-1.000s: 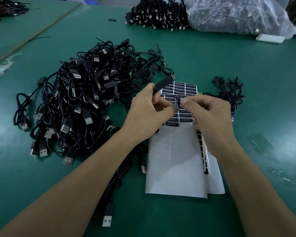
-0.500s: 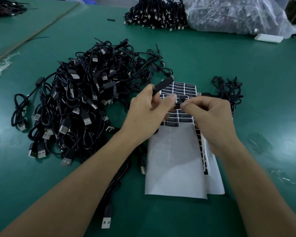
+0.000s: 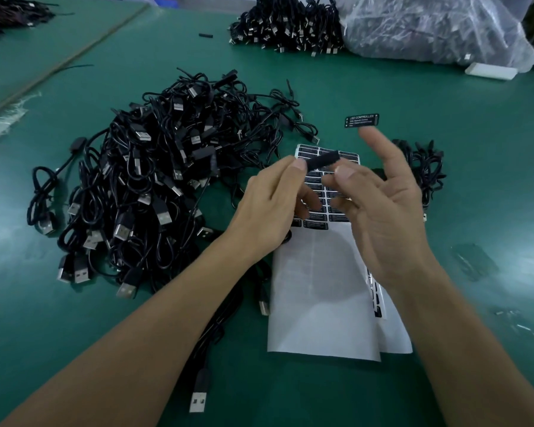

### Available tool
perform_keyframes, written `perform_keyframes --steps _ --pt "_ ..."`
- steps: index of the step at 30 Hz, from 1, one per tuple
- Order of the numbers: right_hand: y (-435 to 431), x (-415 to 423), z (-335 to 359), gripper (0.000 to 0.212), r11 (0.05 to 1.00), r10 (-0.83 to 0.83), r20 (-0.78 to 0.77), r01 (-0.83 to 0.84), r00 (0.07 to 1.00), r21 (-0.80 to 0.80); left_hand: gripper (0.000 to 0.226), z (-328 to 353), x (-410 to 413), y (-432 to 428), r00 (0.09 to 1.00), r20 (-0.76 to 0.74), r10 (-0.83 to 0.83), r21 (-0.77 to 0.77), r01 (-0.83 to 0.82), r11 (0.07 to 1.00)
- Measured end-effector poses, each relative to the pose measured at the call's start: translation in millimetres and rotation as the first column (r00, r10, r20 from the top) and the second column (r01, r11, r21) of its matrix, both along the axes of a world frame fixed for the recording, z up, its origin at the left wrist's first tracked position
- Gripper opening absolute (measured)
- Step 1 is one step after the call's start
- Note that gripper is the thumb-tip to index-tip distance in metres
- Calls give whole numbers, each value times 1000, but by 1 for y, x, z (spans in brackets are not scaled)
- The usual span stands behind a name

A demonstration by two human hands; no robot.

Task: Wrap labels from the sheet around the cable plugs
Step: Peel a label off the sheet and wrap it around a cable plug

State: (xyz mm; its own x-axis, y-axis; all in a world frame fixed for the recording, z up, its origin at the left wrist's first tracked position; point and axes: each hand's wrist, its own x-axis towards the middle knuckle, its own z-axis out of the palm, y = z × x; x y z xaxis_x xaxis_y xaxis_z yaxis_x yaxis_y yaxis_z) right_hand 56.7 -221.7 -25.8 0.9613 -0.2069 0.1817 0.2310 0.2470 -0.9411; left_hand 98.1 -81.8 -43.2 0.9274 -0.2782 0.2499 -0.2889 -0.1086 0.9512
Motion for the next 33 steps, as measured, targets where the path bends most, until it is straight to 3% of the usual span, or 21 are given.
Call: perform_keyframes --steps 10,15,18,21,27,33 --pt "-3 5 -9 63 991 -110 -12 108 994 -72 45 -5 3 1 994 96 -52 116 41 992" --pt "-10 6 -12 69 978 -144 -36 137 989 -156 8 -7 3 3 995 96 -3 97 -7 995" --pt "-11 6 -14 69 968 -151 -29 142 988 -205 12 -6 4 4 998 58 -3 110 -3 994" --pt "-11 7 -14 60 960 -146 -22 136 989 -245 12 -4 5 3 1000 -19 -8 78 10 997" --pt "-9 7 -11 12 941 -261 -10 252 965 -226 14 -4 7 3 992 -123 35 36 -31 999" --pt "-8 5 -7 27 971 -201 -42 194 979 -137 15 -4 8 3 987 -161 28 15 -26 1000"
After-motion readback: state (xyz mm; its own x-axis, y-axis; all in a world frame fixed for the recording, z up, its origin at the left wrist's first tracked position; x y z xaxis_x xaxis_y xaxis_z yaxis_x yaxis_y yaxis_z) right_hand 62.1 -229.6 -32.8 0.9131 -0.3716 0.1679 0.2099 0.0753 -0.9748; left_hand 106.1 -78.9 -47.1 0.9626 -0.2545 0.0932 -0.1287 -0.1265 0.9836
